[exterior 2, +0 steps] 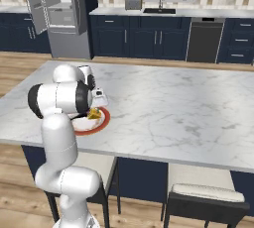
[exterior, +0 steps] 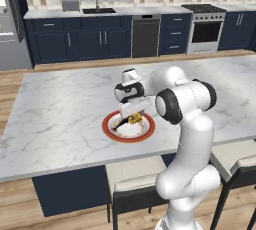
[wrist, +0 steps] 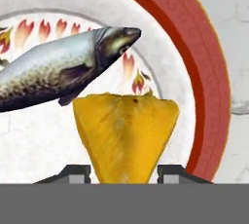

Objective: Take the cheese, fish, and broccoli from the fridge and place them on the plate on the dining counter to create an appetizer plate.

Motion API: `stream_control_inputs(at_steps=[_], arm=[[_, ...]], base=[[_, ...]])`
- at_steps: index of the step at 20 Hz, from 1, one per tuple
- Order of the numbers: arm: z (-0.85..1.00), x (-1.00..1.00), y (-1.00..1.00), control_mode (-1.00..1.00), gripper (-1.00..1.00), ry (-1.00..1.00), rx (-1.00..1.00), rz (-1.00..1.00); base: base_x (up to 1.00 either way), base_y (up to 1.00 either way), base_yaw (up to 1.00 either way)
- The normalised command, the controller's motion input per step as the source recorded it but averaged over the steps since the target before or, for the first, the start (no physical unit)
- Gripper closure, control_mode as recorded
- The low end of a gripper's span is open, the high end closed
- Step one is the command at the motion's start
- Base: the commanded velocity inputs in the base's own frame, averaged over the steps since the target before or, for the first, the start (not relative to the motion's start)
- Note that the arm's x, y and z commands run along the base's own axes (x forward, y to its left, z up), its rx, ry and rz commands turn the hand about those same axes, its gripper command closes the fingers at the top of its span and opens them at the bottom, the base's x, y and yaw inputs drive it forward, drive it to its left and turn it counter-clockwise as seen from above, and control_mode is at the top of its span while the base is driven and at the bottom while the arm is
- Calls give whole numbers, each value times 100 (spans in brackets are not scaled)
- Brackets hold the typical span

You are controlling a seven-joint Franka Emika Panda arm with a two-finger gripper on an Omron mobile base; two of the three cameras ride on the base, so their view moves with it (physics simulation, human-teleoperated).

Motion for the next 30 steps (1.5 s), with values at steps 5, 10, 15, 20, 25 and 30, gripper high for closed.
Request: stream_control_inputs(at_steps=[5,10,15,20,25,30], arm=[[7,-100,0,-100,-100,-1,0,0],[72,-100,-12,-100,-100,-4,0,0],[100,-100,-41,-100,-100,-8,0,0],[100,-100,-53,-100,-100,-22,0,0],[99,-100,-48,-100,-100,-33,0,0],[70,-100,-13,-100,-100,-38,0,0]], base=[[0,0,0],[0,0,0],[0,0,0],[0,0,0],[0,0,0],[0,0,0]])
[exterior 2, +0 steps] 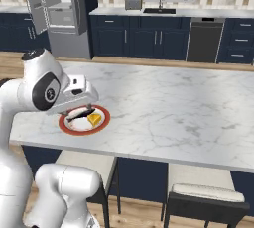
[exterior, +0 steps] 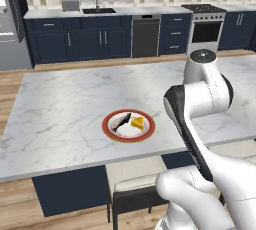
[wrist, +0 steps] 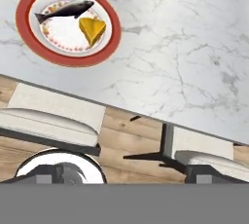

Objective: Take the cheese, fish, and broccoli from the fridge and place them on the plate on the dining counter to create an appetizer plate.

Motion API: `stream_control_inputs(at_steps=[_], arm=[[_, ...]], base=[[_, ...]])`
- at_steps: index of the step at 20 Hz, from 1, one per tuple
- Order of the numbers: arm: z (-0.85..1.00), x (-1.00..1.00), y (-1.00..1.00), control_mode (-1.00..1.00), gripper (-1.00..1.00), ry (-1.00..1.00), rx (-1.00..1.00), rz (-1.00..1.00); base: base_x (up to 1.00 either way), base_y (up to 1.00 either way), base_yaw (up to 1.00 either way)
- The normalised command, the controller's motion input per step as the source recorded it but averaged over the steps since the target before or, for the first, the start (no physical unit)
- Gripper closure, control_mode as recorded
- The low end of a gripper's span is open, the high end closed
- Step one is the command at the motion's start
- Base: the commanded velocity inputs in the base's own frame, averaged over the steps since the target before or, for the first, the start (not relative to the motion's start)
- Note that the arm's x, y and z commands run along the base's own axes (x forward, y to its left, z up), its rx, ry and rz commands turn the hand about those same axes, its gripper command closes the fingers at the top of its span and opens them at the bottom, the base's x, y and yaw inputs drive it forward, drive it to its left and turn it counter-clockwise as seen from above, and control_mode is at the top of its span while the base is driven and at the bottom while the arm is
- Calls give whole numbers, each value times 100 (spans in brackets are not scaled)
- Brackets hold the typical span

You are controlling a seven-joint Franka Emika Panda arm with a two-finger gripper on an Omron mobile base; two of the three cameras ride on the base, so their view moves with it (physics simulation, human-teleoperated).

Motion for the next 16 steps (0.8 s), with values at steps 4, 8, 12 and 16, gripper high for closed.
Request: stream_control_inputs(at_steps=[4,8,12,16], arm=[[51,-78,0,-100,-100,-33,2,-3],[56,-80,0,-100,-100,-35,18,-4],[35,-73,19,-100,-100,-25,28,-1],[24,-39,27,-100,-100,-13,18,0]], base=[[0,0,0],[0,0,0],[0,0,0],[0,0,0]])
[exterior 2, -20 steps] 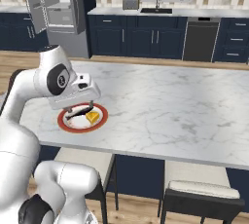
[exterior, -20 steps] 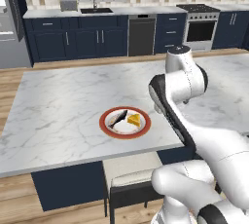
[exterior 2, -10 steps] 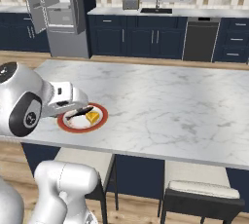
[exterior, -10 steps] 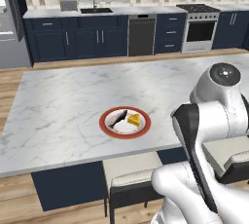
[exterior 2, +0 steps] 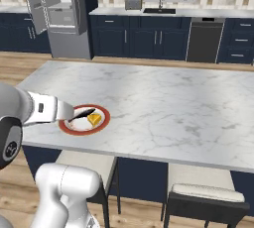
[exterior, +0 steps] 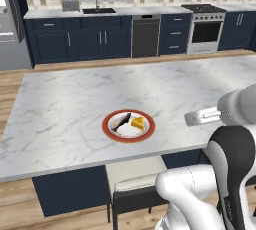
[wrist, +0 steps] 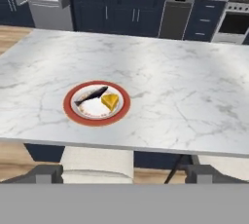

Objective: Take the cheese, fish, and broccoli from the fridge and place them on the plate on the dining counter to create an appetizer plate.

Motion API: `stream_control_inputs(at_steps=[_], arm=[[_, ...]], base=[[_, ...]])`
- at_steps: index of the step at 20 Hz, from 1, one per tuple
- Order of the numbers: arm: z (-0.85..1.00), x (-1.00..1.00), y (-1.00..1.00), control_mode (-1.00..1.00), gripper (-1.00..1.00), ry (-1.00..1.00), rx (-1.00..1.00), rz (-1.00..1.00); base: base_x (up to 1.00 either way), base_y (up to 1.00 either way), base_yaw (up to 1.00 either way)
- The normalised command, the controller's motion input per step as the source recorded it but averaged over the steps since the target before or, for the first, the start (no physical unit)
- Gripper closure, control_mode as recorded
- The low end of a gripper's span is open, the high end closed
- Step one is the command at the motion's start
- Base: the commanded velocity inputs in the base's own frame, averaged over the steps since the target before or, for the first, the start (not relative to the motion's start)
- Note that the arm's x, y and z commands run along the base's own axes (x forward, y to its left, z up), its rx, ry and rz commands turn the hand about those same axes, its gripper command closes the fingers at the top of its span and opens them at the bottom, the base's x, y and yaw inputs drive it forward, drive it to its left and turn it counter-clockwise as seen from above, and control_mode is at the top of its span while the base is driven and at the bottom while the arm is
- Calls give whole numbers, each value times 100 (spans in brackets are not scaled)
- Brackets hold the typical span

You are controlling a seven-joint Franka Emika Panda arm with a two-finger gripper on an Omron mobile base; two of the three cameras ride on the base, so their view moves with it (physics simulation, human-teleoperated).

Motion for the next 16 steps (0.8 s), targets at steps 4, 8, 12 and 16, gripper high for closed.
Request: stream_control_inputs(at_steps=[4,8,12,16], arm=[[4,0,7,-100,-100,0,0,0],[0,5,0,100,-100,0,0,0],[0,0,0,100,-100,0,0,0],[0,0,0,100,-100,0,0,0]], base=[[0,0,0],[0,0,0],[-19,35,0],[-16,89,0]])
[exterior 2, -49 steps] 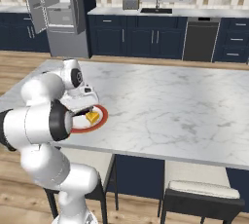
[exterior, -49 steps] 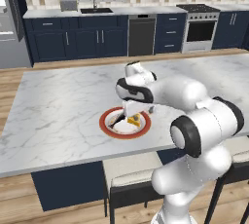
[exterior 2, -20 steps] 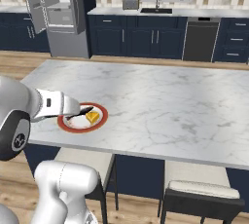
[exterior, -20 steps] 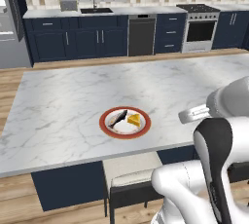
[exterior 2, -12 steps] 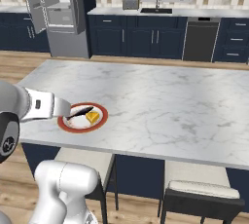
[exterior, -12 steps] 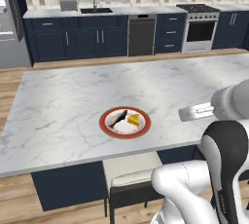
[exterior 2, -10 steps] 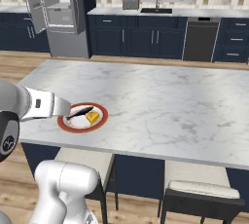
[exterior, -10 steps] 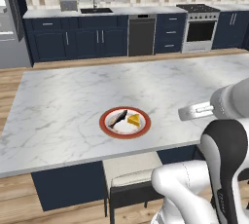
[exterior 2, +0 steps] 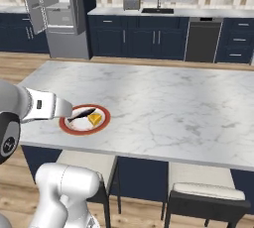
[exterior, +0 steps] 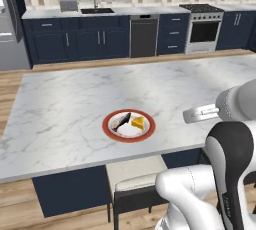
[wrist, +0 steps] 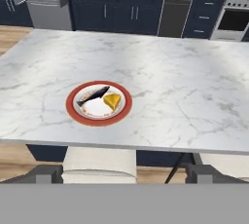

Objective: Take the cheese, fish, and broccoli from the fridge and place them on the plate on the dining counter to create an appetizer plate.

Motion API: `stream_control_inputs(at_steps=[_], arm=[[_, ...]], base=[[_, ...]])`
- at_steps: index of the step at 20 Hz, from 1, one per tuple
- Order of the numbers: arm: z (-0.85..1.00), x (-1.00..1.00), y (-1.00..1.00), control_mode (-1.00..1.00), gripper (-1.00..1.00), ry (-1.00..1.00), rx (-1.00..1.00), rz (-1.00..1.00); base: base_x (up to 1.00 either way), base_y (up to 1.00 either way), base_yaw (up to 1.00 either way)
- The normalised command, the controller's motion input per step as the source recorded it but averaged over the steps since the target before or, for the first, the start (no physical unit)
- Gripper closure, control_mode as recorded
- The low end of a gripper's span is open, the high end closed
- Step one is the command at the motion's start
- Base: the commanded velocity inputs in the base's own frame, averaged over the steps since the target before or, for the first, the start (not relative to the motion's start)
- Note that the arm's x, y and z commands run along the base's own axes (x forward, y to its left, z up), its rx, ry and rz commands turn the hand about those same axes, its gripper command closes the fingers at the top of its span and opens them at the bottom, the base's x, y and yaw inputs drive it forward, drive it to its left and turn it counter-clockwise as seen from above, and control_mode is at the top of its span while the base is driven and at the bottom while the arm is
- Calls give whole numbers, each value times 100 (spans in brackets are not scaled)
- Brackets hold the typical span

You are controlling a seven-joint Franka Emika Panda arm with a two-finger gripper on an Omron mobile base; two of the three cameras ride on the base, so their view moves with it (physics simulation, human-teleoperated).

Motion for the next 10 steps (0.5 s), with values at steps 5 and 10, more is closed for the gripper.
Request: stream_control_inputs(at_steps=[5,10], arm=[[0,0,0,100,-100,0,0,0],[0,0,0,100,-100,0,0,0]], base=[[-15,100,0],[-96,24,0]])
